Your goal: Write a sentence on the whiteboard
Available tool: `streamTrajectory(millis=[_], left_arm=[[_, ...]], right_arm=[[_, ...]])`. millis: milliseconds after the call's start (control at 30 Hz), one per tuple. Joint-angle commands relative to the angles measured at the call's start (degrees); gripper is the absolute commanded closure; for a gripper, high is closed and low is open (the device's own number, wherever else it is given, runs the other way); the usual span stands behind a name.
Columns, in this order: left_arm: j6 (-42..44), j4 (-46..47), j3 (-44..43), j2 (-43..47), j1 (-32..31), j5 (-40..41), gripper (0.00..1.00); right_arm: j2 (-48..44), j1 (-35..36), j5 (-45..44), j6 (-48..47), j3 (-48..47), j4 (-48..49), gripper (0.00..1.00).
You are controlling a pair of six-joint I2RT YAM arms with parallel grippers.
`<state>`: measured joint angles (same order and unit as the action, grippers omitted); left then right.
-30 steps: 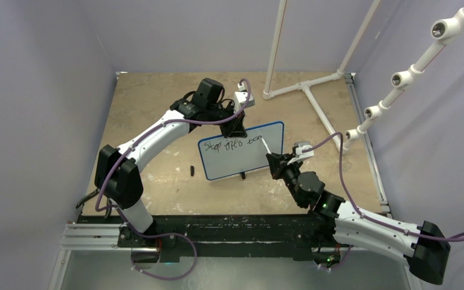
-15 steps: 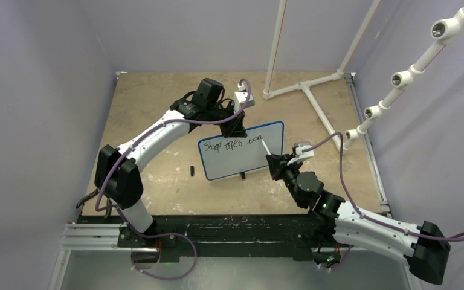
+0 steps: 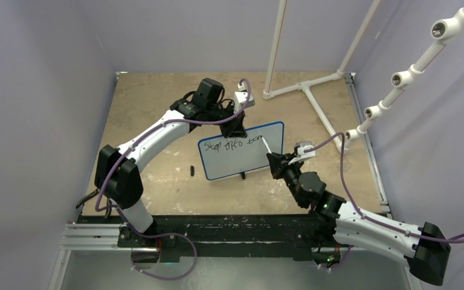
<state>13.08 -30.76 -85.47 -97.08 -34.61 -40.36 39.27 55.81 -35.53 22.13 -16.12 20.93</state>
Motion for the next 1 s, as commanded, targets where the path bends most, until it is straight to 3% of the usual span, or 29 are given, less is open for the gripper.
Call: streamTrajectory(millis=[0, 967], left_arm=[[1.6, -3.6, 1.6, 0.5, -0.4, -0.9, 1.0], [1.7, -3.5, 1.6, 0.7, -0.5, -0.9, 1.0]], right_arm=[[-0.8, -0.2, -1.8, -2.4, -0.8, 3.6, 1.0], [-0.8, -0.2, -5.8, 1.8, -0.9, -1.8, 1.0]])
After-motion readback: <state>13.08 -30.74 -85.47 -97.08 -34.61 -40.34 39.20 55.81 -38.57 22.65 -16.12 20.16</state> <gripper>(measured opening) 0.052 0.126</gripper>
